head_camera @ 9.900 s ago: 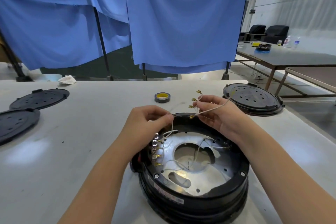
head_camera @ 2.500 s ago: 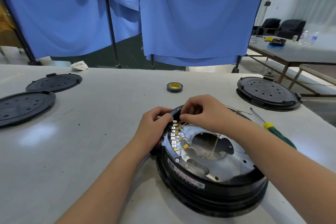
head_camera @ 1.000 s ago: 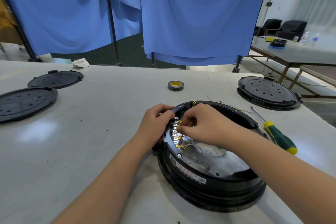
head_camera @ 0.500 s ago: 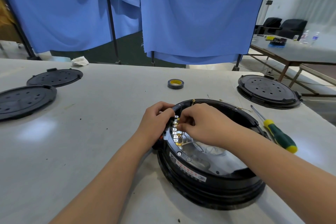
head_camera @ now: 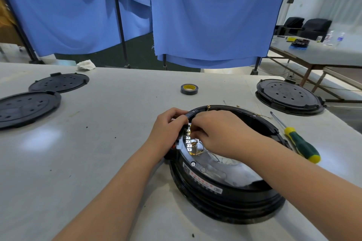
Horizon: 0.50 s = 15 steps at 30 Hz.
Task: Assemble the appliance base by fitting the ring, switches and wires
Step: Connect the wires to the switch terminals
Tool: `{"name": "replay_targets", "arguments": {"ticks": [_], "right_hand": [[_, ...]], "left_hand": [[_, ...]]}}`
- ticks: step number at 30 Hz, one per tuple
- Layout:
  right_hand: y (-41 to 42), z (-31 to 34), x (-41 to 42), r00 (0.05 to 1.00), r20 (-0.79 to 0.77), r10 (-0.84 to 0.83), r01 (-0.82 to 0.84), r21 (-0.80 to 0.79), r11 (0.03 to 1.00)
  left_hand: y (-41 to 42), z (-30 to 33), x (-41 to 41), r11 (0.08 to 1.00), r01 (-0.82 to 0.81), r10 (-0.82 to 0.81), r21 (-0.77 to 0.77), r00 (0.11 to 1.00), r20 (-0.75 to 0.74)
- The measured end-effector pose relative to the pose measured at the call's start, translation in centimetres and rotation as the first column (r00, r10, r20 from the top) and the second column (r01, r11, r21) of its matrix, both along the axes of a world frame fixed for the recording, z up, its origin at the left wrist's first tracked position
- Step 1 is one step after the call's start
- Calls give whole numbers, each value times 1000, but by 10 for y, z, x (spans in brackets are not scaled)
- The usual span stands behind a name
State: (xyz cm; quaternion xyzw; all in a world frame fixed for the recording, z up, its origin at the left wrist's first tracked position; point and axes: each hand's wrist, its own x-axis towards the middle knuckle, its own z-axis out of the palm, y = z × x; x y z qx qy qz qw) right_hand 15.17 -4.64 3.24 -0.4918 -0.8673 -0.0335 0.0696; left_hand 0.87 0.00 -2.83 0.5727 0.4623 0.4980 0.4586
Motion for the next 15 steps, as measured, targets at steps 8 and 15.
{"name": "replay_targets", "arguments": {"ticks": [8, 15], "right_hand": [[2, -2, -3, 992, -113, -60, 53, -58, 997], [9, -6, 12, 886, -419, -198, 150, -145, 978]], "left_hand": [[1, -1, -1, 1000, 15, -15, 15, 1000, 12], [-1, 1, -2, 1000, 22, -22, 6, 1000, 18]]}}
